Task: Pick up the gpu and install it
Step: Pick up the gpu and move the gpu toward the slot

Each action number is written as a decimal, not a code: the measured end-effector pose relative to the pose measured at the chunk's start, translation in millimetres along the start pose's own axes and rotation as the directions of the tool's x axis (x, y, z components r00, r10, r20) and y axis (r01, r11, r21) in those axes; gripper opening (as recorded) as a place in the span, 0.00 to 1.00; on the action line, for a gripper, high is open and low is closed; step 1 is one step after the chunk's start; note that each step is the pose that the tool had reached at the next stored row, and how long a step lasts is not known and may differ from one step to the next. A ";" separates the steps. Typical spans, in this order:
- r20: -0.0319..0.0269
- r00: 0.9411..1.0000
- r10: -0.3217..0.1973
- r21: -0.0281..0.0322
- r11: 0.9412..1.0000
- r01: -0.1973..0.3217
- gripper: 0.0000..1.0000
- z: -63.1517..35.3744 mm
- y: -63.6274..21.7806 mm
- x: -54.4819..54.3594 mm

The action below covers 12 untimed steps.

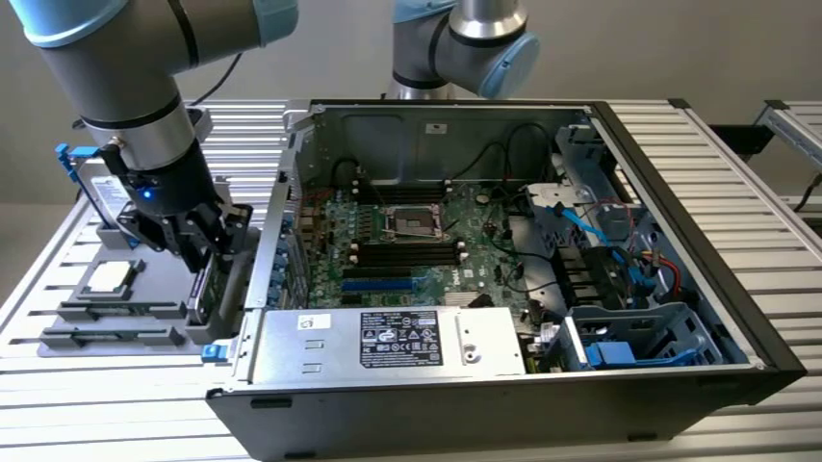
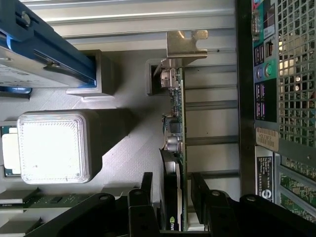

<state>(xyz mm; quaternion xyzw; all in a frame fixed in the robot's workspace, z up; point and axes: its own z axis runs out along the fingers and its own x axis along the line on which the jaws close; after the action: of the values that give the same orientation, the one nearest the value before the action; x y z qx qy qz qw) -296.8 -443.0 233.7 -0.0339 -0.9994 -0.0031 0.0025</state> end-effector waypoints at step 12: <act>0.000 1.000 0.006 0.000 1.000 -0.006 0.27 0.1 0.0 0.0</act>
<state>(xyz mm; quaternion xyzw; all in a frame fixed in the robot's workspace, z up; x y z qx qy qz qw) -296.8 -443.0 233.7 -0.0367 -0.9993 -0.0030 0.0024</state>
